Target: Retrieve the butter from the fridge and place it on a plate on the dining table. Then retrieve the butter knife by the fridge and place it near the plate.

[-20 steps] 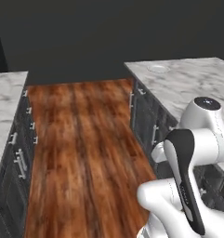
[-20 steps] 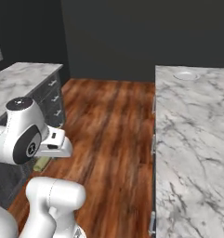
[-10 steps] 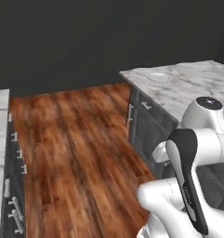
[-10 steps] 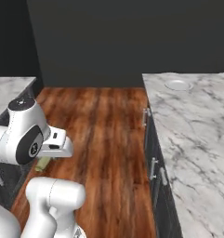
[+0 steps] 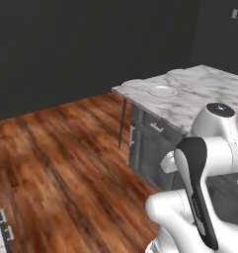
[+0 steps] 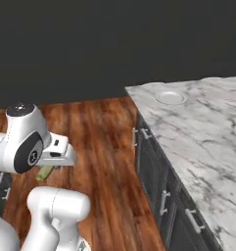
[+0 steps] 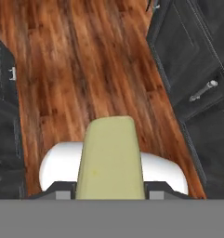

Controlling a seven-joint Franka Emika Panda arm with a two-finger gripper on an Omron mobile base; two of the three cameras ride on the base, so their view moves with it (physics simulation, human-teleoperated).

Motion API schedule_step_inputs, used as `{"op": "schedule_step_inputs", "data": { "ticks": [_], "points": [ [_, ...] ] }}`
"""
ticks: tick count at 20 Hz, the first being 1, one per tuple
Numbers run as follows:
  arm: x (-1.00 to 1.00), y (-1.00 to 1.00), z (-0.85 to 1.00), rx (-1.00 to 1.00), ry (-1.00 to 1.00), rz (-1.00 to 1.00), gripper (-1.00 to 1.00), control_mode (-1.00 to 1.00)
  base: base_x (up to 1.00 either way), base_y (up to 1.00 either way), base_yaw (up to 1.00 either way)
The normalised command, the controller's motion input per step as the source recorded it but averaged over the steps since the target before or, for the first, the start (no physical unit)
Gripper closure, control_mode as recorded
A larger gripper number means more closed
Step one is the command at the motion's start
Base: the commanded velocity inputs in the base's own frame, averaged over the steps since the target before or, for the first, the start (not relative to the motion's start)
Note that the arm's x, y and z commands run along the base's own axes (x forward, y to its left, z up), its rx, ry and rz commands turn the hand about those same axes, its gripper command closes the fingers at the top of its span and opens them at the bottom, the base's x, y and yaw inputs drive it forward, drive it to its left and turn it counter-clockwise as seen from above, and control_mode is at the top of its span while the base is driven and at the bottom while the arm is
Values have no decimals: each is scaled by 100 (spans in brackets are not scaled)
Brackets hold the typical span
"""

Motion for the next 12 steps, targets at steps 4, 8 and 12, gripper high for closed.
{"op": "schedule_step_inputs", "data": {
  "ticks": [4,8,12],
  "points": [
    [0,0,0,0,0,0,100,100,82,41,-64],
    [0,0,0,0,0,0,100,100,62,46,-71],
    [0,0,0,0,0,0,100,100,53,49,-72]
  ]
}}
